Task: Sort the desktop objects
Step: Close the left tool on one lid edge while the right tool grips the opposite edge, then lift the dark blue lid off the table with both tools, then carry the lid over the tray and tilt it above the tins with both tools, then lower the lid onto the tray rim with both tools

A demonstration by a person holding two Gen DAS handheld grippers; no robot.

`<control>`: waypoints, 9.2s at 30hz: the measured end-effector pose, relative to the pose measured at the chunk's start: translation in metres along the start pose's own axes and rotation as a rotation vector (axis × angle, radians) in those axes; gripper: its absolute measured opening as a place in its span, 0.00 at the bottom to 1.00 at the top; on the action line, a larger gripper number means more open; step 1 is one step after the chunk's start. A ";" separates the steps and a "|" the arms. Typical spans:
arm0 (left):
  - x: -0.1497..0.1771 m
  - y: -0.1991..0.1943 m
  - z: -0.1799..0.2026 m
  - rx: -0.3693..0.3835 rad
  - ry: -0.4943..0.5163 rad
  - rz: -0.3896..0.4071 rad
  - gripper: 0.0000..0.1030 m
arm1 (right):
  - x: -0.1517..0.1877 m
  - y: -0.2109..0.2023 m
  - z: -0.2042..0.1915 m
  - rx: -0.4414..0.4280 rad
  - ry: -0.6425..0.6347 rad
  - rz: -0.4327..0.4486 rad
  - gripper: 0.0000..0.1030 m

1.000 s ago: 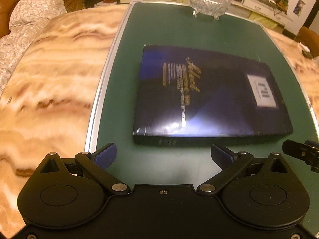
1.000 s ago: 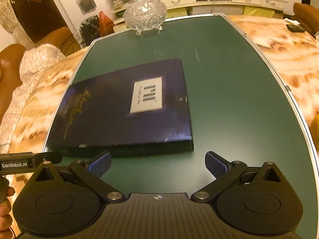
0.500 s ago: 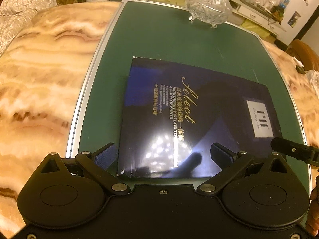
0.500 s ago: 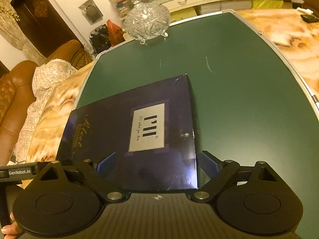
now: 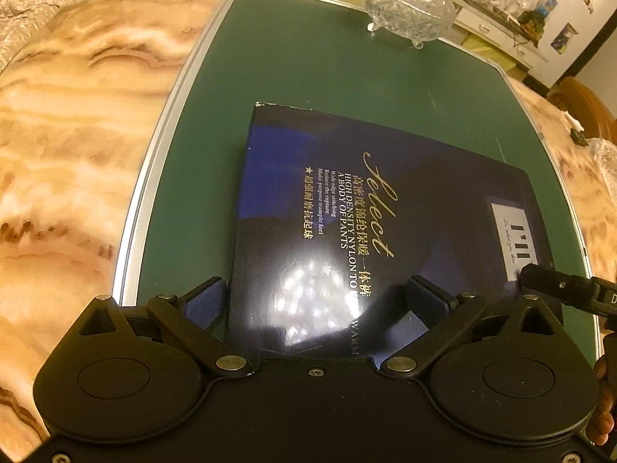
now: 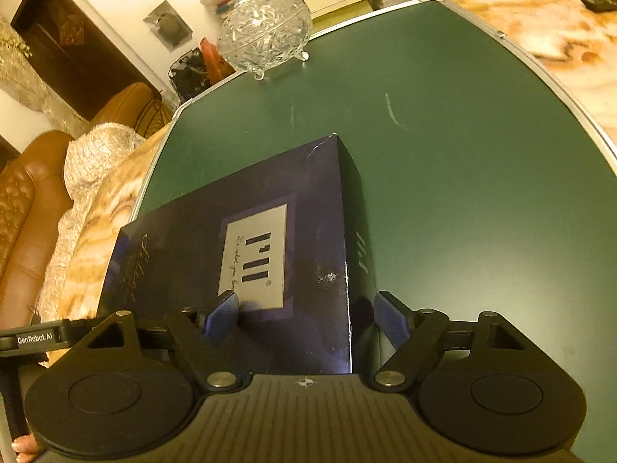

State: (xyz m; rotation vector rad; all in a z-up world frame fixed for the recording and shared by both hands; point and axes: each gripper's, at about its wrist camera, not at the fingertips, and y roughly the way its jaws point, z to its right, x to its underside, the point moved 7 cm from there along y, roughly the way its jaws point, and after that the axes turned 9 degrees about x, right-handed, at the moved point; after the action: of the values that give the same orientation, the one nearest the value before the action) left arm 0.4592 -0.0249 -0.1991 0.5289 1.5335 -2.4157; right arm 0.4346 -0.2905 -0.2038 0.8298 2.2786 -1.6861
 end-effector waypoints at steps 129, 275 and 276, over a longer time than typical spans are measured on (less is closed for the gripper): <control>0.142 -0.190 0.083 -0.023 0.164 0.122 0.97 | 0.123 -0.216 -0.036 0.046 -0.147 0.172 0.79; 0.240 -0.164 0.037 0.136 0.253 -0.103 0.75 | 0.214 -0.199 0.015 0.027 0.034 0.051 0.69; 0.240 -0.164 0.038 0.138 0.250 -0.104 0.75 | 0.214 -0.198 0.016 0.028 0.038 0.049 0.69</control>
State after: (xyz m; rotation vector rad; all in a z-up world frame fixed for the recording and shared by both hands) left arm 0.1726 0.0102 -0.1503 0.8261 1.5270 -2.6321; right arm 0.1487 -0.2754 -0.1457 0.9229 2.2449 -1.6988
